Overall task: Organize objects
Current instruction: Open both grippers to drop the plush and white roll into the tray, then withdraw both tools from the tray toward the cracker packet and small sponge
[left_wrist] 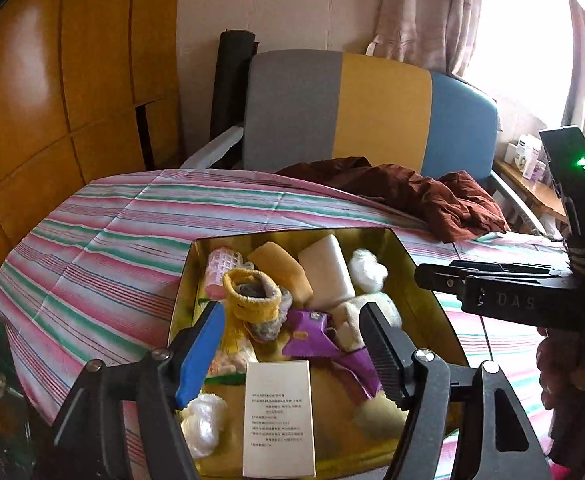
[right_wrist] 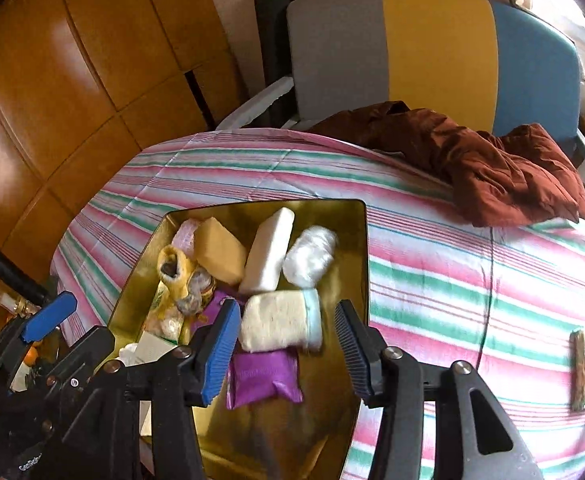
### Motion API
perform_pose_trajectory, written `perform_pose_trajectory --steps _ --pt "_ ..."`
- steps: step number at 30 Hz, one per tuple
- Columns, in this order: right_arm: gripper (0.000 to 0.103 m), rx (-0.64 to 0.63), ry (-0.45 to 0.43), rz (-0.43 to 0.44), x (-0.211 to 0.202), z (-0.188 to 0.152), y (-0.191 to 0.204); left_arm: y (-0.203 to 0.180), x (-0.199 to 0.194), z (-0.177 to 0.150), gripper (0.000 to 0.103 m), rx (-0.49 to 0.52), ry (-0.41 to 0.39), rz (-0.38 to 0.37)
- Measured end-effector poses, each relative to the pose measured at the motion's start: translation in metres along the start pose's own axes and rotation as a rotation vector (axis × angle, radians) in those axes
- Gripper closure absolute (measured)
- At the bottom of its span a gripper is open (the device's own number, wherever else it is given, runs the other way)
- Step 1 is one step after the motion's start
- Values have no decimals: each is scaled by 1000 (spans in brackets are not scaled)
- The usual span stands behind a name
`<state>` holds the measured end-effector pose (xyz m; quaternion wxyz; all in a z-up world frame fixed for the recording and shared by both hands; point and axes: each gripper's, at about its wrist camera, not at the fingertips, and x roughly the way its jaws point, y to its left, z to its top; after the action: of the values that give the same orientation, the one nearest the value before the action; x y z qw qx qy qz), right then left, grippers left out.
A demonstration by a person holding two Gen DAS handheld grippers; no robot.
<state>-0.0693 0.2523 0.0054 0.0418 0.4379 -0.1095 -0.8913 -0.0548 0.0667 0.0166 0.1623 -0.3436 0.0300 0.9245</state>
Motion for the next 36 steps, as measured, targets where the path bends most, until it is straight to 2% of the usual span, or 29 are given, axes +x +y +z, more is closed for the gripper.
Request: perform_pose_trajectory --steps 4,6,15,20,23,36 --pt "52 2 -6 -13 -7 -10 2 2 -4 -8 30 -1 9 -1" --pt "48 3 -10 -20 -10 -13 3 4 -5 -13 30 -6 18 -2" --pt "47 5 -32 -59 -25 -34 8 8 -15 -24 28 -16 21 -24" --pt "45 7 -40 -76 -33 -44 10 6 -25 -23 27 -7 -3 -39" --pt "43 7 -44 -87 -37 -49 11 4 -32 -23 19 0 -25 -43" --pt "41 5 -47 -125 -45 -68 13 -5 -51 -27 18 44 -61 -49"
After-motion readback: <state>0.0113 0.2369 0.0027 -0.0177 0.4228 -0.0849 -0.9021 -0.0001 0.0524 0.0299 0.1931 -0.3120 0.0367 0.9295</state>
